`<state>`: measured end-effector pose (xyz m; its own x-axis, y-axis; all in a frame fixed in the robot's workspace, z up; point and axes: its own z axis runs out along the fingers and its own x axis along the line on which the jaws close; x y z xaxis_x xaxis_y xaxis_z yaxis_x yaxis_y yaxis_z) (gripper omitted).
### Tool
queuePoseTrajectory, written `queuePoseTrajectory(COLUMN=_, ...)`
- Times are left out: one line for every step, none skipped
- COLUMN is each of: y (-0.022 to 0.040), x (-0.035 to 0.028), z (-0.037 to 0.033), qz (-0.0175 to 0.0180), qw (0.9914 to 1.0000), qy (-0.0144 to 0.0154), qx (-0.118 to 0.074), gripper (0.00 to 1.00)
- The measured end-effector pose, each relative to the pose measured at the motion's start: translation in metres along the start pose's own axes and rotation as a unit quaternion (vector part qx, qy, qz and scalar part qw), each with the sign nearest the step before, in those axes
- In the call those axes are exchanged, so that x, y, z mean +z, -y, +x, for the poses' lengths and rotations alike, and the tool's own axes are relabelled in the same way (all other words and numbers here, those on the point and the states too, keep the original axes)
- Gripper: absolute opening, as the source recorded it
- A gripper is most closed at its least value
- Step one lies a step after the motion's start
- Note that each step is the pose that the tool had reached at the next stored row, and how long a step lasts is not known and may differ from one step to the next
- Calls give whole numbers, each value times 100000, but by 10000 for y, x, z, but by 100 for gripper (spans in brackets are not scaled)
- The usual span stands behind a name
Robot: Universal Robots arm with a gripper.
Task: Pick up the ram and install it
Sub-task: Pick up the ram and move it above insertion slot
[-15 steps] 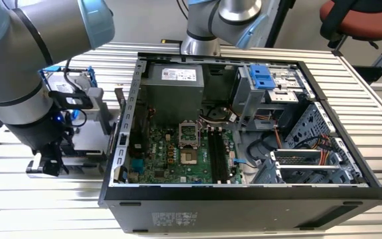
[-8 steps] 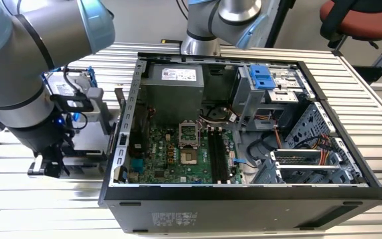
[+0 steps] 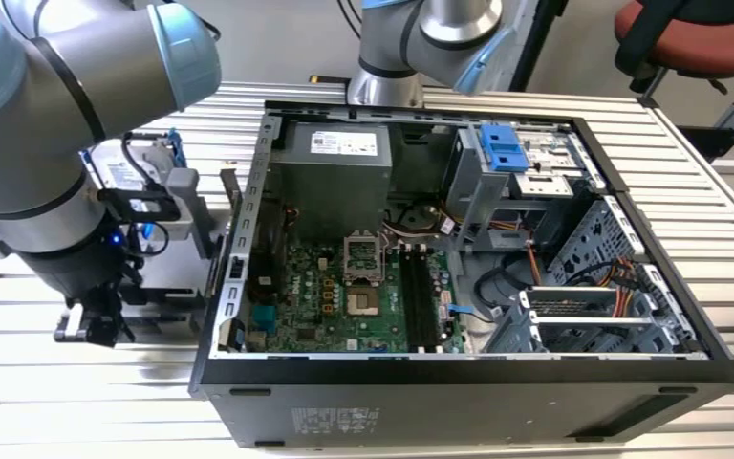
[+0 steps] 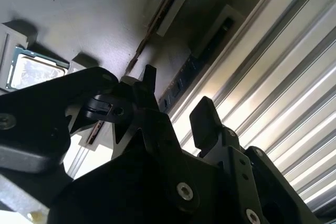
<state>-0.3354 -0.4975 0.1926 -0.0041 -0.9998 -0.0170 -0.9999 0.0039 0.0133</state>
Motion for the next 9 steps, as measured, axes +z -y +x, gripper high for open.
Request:
queuePoseTrajectory(y=0, x=2, z=-4, qz=-2, qw=100000, qy=0, qx=-1, gripper=100)
queuePoseTrajectory(y=-1, x=4, z=-9, qz=0, qw=100000, qy=1, qx=-1, gripper=100)
queuePoseTrajectory(y=-1, x=6, z=-14, qz=-3, qw=100000, qy=-1, qx=-2, gripper=100)
queuePoseTrajectory(y=-1, x=7, z=-16, qz=-2, qw=100000, qy=0, qx=-3, gripper=100)
queuePoseTrajectory(y=-1, x=7, z=-16, qz=-6, qw=100000, qy=-2, qx=-4, gripper=100)
queuePoseTrajectory(y=-1, x=7, z=-16, qz=-6, qw=100000, qy=-7, qx=-7, gripper=100)
queuePoseTrajectory(y=-1, x=7, z=-17, qz=-7, qw=100000, qy=-5, qx=-1, gripper=100)
queuePoseTrajectory(y=-2, x=7, z=-17, qz=-5, qw=100000, qy=-3, qx=0, gripper=100)
queuePoseTrajectory(y=-1, x=7, z=-17, qz=-3, qw=100000, qy=-2, qx=-1, gripper=100)
